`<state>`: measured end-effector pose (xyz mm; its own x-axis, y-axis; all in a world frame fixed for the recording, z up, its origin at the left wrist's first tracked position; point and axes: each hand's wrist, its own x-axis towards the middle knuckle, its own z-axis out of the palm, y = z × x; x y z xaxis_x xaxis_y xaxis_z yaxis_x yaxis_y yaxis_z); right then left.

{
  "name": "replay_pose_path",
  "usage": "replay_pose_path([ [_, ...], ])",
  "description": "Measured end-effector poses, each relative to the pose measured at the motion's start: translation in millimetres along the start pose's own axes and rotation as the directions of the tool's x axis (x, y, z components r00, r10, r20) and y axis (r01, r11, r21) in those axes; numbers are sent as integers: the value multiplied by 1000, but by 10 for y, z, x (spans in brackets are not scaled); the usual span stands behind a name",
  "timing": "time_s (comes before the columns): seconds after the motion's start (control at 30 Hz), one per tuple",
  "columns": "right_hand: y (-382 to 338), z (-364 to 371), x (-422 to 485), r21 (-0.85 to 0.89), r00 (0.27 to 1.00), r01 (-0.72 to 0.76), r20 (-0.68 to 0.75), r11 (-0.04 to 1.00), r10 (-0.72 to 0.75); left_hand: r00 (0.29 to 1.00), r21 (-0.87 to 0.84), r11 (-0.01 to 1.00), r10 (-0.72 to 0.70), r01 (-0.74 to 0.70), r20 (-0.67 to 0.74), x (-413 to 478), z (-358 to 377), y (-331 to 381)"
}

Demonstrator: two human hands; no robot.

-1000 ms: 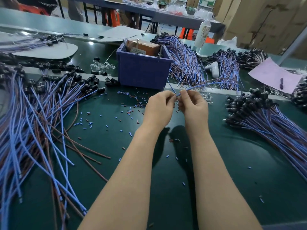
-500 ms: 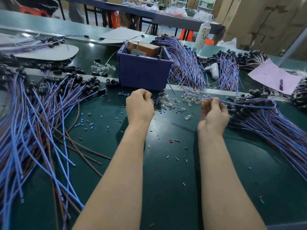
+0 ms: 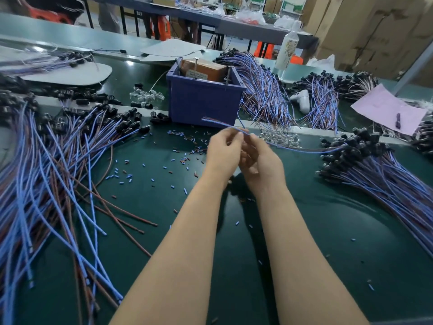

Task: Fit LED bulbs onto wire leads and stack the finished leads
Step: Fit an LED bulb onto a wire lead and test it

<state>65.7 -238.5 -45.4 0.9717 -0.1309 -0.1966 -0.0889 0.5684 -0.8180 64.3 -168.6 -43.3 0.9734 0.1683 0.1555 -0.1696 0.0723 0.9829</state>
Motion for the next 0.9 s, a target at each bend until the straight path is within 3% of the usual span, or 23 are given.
replay_pose_path([
  [0.1,4,27,-70,-388,989,83,143,918,-29,980,-125,991,-62,39,-187,62,-88,-5],
  [0.17,28,50,-120,-604,940,337,266,723,-216,957,-223,974,-91,28,-274,81,-147,13],
  [0.27,35,77,-173,-696,707,634,344,337,-618,933,-285,958,-128,28,-336,84,-197,10],
  [0.3,35,72,-174,-716,633,660,364,229,-684,930,-301,953,-145,40,-337,83,-200,4],
  [0.33,39,59,-159,-743,606,654,404,141,-685,929,-322,945,-164,52,-331,79,-198,2],
  [0.37,51,38,-128,-769,634,634,458,79,-623,931,-346,936,-179,62,-318,78,-190,-1],
  [0.43,106,-3,-68,-819,754,571,500,49,-427,935,-359,931,-186,69,-302,76,-168,1],
  [0.5,154,-24,-56,-848,809,526,473,69,-349,936,-342,937,-178,67,-303,67,-158,10],
  [0.6,138,-45,-57,-857,823,500,425,123,-377,935,-323,946,-138,26,-328,57,-181,62],
  [0.73,92,-73,-64,-879,862,460,407,128,-303,924,-319,944,-47,-83,-380,68,-240,125],
  [0.9,38,-129,-65,-878,874,452,401,159,-274,870,-265,956,-22,-126,-492,113,-329,78],
])
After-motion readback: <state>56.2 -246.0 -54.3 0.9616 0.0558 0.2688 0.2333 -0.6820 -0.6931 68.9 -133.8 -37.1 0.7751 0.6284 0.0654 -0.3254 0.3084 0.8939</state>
